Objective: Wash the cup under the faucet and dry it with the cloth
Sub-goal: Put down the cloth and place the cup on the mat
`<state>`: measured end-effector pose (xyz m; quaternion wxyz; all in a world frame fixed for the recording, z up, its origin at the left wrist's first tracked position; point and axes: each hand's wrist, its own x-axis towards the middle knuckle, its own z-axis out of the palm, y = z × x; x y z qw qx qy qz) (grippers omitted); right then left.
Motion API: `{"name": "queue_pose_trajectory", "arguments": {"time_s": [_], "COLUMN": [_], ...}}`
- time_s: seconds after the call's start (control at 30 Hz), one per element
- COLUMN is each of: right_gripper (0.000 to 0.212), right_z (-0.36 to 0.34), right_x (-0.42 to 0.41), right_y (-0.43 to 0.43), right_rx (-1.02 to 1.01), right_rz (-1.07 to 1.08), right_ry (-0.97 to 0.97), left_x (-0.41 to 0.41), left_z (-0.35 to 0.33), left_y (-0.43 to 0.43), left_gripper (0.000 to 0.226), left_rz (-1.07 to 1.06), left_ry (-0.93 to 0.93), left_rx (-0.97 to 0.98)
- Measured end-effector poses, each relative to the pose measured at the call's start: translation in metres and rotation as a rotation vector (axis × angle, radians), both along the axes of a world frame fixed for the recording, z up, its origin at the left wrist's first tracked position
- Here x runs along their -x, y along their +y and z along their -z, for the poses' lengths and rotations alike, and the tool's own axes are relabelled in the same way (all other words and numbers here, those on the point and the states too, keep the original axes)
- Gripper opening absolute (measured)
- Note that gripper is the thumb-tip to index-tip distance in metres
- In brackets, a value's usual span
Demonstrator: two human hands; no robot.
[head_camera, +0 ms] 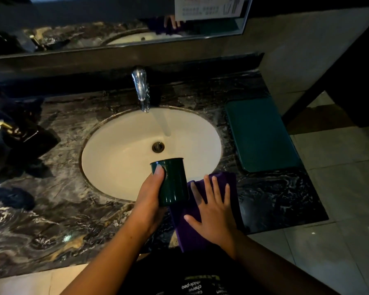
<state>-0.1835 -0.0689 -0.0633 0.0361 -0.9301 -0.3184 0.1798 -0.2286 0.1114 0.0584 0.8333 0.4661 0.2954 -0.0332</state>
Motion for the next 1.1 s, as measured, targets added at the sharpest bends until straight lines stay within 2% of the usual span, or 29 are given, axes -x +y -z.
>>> {"name": "queue_pose_trajectory", "arguments": {"time_s": [0.07,0.13,0.2,0.27,0.3,0.37,0.47,0.6,0.7,0.77,0.87,1.0,1.1], "right_gripper": [0.094,0.083,0.064,0.030,0.023,0.031,0.054,0.061,0.066,0.068,0.059,0.053,0.057], "right_z": [-0.011,-0.026,-0.050,-0.083,-0.097,-0.118,-0.146,-0.157,-0.153,-0.147,-0.138,-0.125,-0.119], "right_x": [-0.003,-0.010,-0.025,-0.042,-0.052,-0.068,-0.089,-0.119,-0.146,-0.165,-0.196,-0.236,-0.260], "right_y": [0.001,0.004,0.011,0.021,0.024,0.026,0.029,0.013,-0.018,-0.039,-0.068,-0.099,-0.115], "right_rx": [-0.011,-0.078,-0.312,-0.647,-0.778,-0.910,-1.030,-1.091,-1.077,-1.053,-0.973,-0.809,-0.701], "right_rz": [0.037,0.099,0.266,0.462,0.513,0.490,0.351,0.351,0.390,0.419,0.420,0.325,0.250], "right_ry": [0.041,0.135,0.372,0.703,0.820,0.935,0.922,0.851,0.800,0.803,0.787,0.682,0.595], "left_x": [-0.003,-0.006,-0.010,-0.017,-0.021,-0.031,-0.053,-0.087,-0.115,-0.136,-0.173,-0.216,-0.241], "left_z": [-0.001,-0.003,-0.007,-0.012,-0.015,-0.020,-0.023,-0.026,-0.025,-0.024,-0.018,-0.005,0.009], "left_y": [0.002,0.004,0.006,0.008,0.009,0.010,0.007,-0.010,-0.022,-0.026,-0.038,-0.057,-0.073], "left_gripper": [0.086,0.081,0.063,0.057,0.058,0.064,0.062,0.056,0.046,0.048,0.047,0.047,0.050], "left_rz": [-0.004,-0.030,-0.055,-0.058,-0.051,-0.012,0.055,0.200,0.280,0.408,0.566,0.631,0.665], "left_ry": [-0.041,-0.069,-0.105,-0.128,-0.141,-0.178,-0.209,-0.244,-0.194,-0.194,-0.199,-0.161,-0.155], "left_rx": [-0.038,-0.098,-0.168,-0.249,-0.286,-0.337,-0.384,-0.425,-0.518,-0.561,-0.566,-0.609,-0.640]}}
